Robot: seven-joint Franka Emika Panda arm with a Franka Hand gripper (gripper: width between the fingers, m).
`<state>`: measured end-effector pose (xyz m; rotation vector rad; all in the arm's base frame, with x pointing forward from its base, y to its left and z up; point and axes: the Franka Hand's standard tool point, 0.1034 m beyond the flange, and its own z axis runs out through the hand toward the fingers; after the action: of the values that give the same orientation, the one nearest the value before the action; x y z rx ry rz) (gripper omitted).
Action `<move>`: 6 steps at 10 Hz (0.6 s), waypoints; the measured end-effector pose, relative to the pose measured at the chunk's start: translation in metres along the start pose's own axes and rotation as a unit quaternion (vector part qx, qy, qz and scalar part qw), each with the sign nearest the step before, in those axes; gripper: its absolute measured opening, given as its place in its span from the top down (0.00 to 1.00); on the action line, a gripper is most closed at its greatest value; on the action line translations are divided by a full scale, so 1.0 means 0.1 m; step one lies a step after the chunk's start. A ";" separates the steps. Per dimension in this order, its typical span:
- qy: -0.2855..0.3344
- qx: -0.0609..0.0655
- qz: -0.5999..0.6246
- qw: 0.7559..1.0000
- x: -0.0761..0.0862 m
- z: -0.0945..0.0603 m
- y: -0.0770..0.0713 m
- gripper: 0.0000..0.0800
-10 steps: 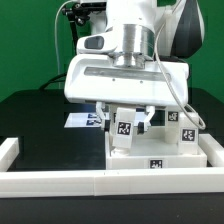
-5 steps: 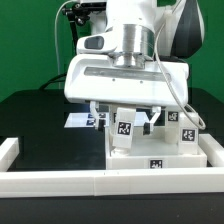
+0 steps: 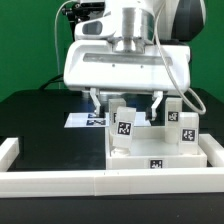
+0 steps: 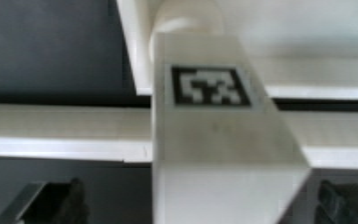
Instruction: Assemble square table
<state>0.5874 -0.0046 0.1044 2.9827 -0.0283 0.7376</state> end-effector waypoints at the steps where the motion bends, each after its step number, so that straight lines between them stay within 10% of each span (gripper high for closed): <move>1: -0.003 0.001 0.000 1.000 -0.01 0.01 -0.01 0.19; 6: -0.151 0.048 0.021 0.987 -0.16 0.09 -0.19 0.19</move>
Offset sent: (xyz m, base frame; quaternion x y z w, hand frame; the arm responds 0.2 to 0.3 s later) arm 0.0000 0.0000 0.0000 0.0000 -0.1296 0.0000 0.9916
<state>0.5781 0.0133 0.0881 3.1659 -0.0727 0.2912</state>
